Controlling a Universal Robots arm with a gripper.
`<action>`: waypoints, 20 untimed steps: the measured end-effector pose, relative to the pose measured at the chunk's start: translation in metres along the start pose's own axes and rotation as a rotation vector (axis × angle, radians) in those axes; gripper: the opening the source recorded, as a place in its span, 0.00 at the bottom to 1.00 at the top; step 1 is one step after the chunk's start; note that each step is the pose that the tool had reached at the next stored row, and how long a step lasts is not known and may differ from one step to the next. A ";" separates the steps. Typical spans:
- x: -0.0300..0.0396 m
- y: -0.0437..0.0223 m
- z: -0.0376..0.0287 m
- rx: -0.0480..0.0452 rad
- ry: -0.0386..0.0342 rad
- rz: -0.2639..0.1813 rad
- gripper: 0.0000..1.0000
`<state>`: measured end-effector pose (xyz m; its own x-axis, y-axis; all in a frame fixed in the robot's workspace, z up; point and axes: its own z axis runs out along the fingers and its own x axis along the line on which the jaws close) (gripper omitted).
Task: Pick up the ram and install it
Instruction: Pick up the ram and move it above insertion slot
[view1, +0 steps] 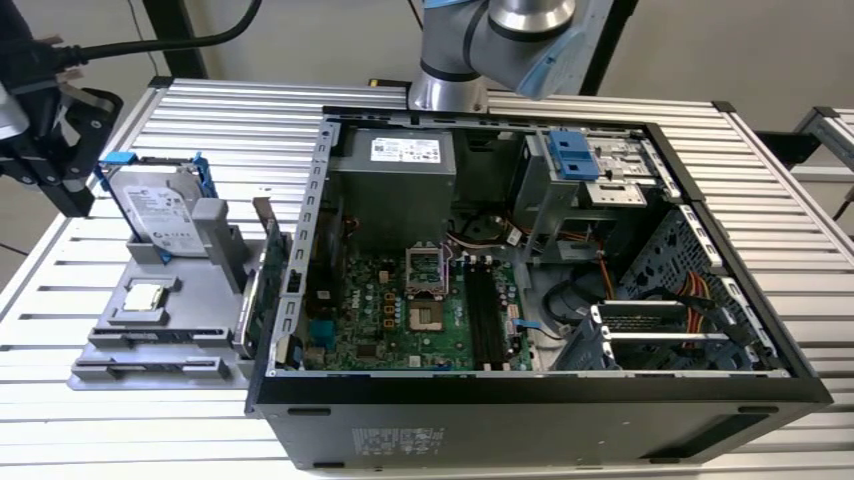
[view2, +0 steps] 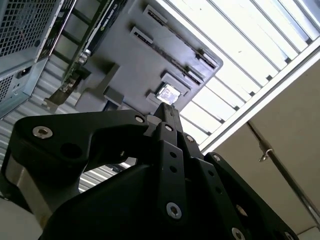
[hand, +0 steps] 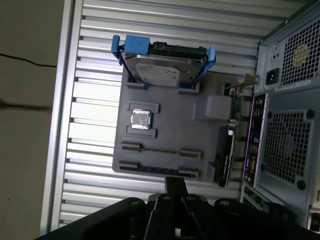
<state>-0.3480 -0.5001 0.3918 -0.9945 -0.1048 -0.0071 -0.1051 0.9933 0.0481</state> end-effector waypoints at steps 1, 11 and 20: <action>0.0000 0.0000 0.0000 0.0000 0.0002 -0.004 0.00; 0.0001 0.0001 0.0001 -0.0003 0.0019 -0.041 0.00; 0.0001 0.0004 0.0001 -0.0007 0.0036 -0.077 0.00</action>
<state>-0.3482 -0.4997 0.3917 -0.9834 -0.1814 -0.0072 -0.1815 0.9822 0.0482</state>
